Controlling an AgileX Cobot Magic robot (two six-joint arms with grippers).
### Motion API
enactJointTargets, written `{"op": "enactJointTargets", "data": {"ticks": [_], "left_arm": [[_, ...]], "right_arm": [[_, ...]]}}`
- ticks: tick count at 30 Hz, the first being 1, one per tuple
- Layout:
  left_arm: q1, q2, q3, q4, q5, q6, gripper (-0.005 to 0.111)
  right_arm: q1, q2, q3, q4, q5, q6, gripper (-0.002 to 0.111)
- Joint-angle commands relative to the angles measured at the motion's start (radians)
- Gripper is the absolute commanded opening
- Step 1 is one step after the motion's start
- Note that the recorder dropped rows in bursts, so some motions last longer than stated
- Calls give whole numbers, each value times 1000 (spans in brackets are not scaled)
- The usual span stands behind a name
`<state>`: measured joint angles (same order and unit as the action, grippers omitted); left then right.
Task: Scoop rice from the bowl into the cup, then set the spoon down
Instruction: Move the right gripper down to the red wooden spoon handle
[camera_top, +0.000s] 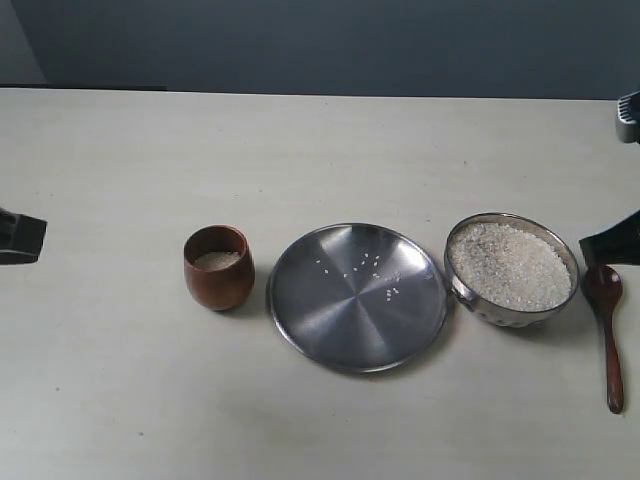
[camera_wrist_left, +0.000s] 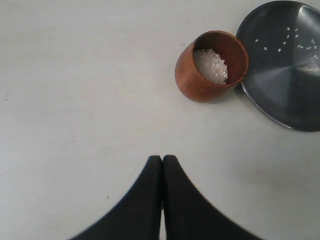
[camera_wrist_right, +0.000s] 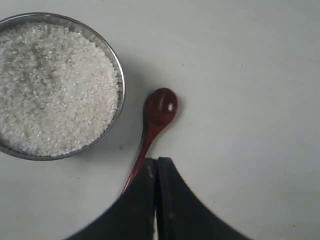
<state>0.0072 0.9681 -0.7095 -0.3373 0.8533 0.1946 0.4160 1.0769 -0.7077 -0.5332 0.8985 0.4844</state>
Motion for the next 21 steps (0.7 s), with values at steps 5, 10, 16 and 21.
{"op": "enactJointTargets", "data": {"ticks": [5, 10, 16, 21], "left_arm": [[1, 2, 61, 69, -17, 7, 0], [1, 2, 66, 105, -32, 7, 0], [1, 2, 66, 89, -84, 7, 0], [1, 2, 66, 101, -105, 7, 0]], "right_arm": [[-193, 36, 10, 135, -58, -160, -1], [-285, 54, 14, 294, -151, -257, -1], [-340, 171, 15, 353, -115, -284, -1], [-345, 228, 15, 357, -131, -316, -1]]}}
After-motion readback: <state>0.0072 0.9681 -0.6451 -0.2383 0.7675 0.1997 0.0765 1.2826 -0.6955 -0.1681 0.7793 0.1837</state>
